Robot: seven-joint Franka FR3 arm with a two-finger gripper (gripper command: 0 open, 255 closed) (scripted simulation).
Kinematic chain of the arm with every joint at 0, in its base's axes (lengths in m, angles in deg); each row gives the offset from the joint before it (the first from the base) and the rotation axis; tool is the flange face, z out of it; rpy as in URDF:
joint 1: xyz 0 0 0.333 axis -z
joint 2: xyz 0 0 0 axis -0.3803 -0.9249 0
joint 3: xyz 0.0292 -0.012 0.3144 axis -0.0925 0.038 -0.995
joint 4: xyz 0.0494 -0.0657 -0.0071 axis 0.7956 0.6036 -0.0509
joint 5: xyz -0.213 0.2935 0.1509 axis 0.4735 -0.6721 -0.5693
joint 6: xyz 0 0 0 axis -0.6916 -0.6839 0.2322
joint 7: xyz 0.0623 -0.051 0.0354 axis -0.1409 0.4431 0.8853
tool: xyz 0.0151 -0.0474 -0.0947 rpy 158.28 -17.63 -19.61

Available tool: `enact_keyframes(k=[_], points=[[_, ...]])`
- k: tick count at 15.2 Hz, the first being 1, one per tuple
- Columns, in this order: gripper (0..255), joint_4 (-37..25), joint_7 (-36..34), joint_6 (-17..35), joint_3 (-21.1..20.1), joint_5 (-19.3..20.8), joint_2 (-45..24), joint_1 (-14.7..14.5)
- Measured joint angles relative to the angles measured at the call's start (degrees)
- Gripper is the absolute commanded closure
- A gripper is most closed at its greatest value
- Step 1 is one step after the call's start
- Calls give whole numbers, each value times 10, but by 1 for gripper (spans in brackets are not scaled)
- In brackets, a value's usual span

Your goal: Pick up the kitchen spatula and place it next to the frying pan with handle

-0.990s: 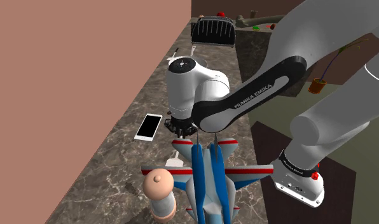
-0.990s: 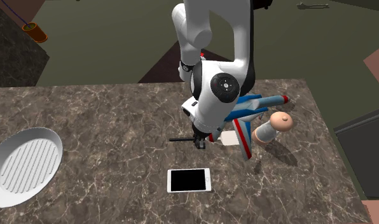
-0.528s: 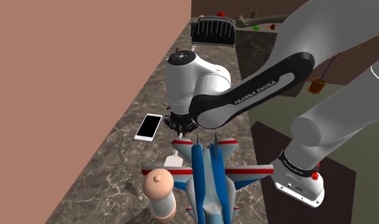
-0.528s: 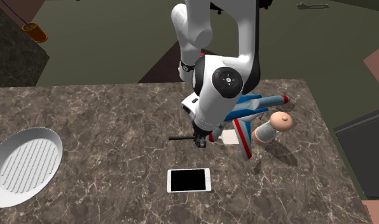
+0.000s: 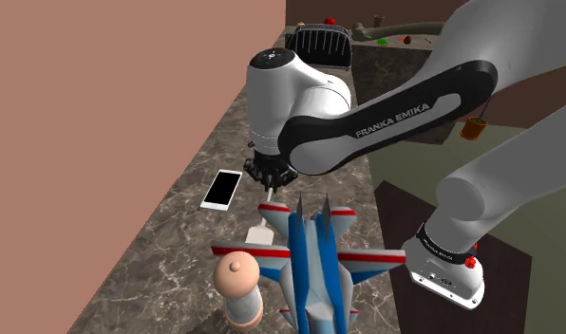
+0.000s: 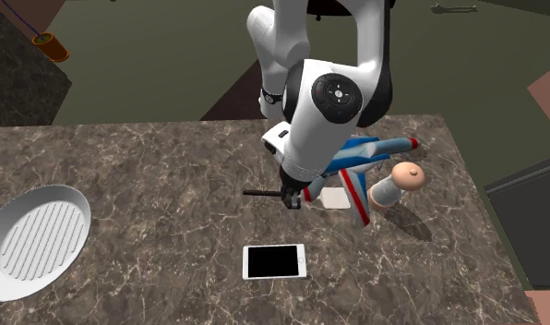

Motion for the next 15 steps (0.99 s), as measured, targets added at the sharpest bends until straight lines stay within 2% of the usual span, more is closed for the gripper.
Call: enact_keyframes(k=[11,15], points=[[255,-54,29,-90,47,-22,43,-23],[255,-56,57,-92,70,-15,40,-14]])
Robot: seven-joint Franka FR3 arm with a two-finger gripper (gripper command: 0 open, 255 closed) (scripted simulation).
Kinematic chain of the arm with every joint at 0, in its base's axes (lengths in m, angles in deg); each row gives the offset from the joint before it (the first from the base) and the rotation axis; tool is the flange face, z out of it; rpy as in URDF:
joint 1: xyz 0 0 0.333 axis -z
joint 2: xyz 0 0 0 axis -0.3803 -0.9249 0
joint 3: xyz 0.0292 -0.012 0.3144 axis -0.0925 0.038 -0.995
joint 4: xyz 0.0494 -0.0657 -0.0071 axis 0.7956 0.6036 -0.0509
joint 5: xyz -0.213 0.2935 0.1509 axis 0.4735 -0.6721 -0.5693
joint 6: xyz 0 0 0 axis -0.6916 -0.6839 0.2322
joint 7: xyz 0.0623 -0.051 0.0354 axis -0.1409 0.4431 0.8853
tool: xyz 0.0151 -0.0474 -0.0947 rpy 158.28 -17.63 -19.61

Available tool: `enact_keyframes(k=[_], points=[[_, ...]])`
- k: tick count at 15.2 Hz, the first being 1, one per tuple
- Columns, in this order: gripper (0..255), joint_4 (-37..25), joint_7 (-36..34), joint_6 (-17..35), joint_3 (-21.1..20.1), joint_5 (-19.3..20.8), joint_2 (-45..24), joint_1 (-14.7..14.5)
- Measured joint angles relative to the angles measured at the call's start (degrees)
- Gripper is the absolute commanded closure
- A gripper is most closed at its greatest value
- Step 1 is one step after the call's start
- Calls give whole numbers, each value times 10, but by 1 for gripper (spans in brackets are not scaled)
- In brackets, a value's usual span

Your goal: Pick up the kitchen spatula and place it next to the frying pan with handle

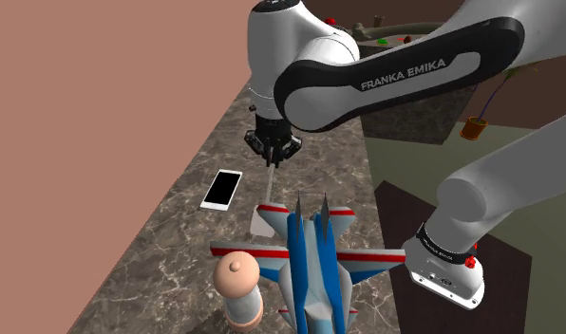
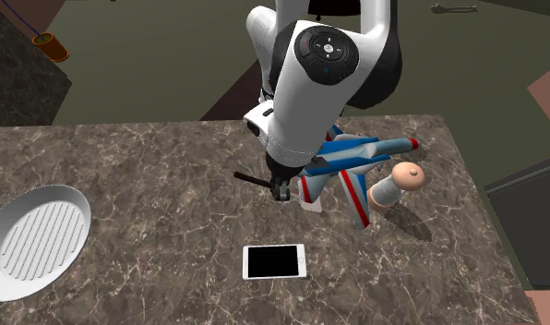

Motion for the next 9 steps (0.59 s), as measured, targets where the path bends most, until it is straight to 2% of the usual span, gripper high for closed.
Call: enact_keyframes(k=[9], points=[[255,-5,96,29,65,45,-46,58]])
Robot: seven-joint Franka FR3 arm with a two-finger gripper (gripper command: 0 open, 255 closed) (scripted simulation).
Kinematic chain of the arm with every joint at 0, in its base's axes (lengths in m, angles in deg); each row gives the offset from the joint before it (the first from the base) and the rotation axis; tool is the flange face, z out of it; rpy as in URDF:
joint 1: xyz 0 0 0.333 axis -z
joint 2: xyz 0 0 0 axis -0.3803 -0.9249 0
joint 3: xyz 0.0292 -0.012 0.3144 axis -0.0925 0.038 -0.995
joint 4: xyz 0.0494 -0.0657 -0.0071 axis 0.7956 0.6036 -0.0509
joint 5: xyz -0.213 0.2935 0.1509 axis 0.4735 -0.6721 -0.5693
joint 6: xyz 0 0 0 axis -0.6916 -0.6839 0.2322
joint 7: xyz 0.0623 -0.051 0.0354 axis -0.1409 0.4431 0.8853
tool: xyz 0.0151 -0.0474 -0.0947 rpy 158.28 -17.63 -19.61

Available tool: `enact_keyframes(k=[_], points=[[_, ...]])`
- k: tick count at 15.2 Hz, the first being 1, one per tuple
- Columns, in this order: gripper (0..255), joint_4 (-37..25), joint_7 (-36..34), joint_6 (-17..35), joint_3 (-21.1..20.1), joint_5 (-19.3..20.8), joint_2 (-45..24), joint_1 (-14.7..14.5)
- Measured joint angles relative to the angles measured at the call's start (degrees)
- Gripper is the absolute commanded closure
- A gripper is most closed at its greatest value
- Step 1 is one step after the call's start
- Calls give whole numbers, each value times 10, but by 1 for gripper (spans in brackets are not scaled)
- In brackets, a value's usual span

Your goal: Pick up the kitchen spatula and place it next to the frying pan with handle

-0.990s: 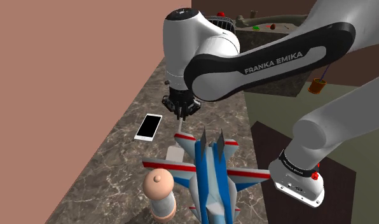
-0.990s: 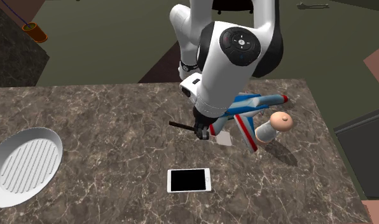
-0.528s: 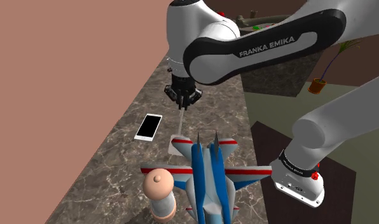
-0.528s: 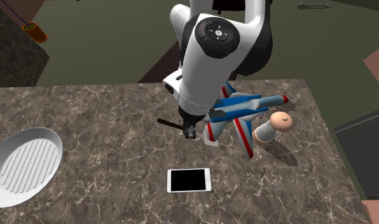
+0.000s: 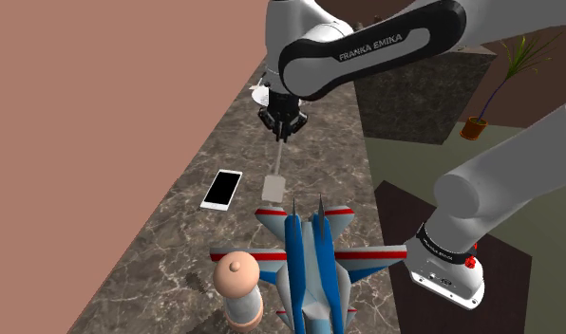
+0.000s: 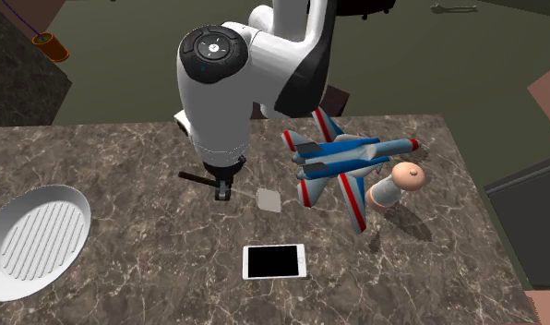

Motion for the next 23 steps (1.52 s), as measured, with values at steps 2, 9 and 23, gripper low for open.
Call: enact_keyframes(k=[2,9,23], points=[[255,-12,21,4,14,16,-20,18],[255,-65,69,18,44,76,-100,70],[255,-225,123,7,95,190,-281,119]])
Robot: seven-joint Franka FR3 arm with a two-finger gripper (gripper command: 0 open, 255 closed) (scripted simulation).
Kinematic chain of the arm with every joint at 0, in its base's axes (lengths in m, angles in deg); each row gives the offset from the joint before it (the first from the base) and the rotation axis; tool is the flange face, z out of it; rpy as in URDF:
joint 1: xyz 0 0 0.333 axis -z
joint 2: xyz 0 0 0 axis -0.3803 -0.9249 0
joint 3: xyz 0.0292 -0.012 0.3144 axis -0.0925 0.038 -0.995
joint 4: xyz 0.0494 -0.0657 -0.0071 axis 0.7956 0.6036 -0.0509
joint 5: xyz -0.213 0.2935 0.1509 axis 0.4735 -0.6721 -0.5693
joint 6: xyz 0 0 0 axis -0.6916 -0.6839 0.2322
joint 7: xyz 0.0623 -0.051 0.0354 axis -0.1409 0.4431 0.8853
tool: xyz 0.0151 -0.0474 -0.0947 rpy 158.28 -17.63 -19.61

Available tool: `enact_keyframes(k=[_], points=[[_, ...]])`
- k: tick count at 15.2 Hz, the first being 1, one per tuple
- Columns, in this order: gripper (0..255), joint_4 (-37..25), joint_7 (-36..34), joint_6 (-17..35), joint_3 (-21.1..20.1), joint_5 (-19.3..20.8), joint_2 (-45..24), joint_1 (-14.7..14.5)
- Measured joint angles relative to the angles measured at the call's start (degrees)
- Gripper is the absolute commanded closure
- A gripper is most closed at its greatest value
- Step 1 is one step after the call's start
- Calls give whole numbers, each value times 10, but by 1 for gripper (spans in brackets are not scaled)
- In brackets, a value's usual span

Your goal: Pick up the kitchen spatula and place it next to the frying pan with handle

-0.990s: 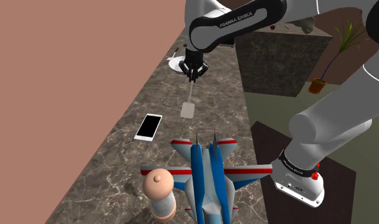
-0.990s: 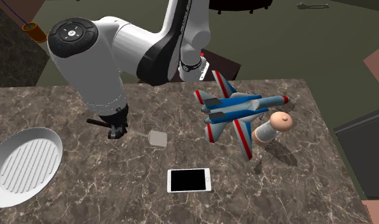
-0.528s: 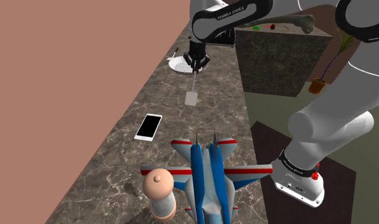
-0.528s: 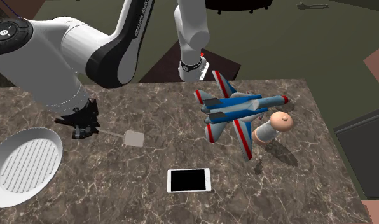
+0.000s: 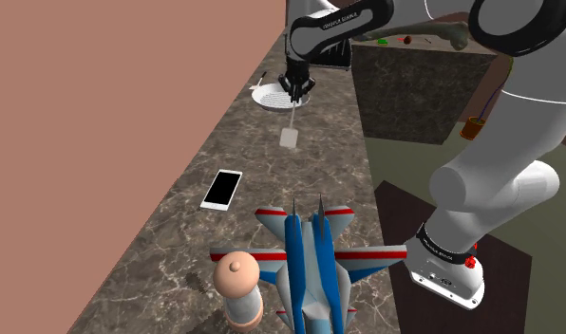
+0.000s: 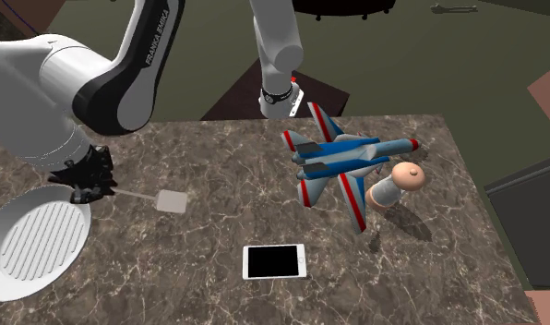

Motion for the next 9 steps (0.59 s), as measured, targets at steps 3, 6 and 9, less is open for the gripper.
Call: enact_keyframes(k=[3,6,9], points=[[255,13,-5,20,3,9,-10,-1],[255,26,-15,40,5,19,-19,-4],[255,36,-21,58,8,28,-30,-5]])
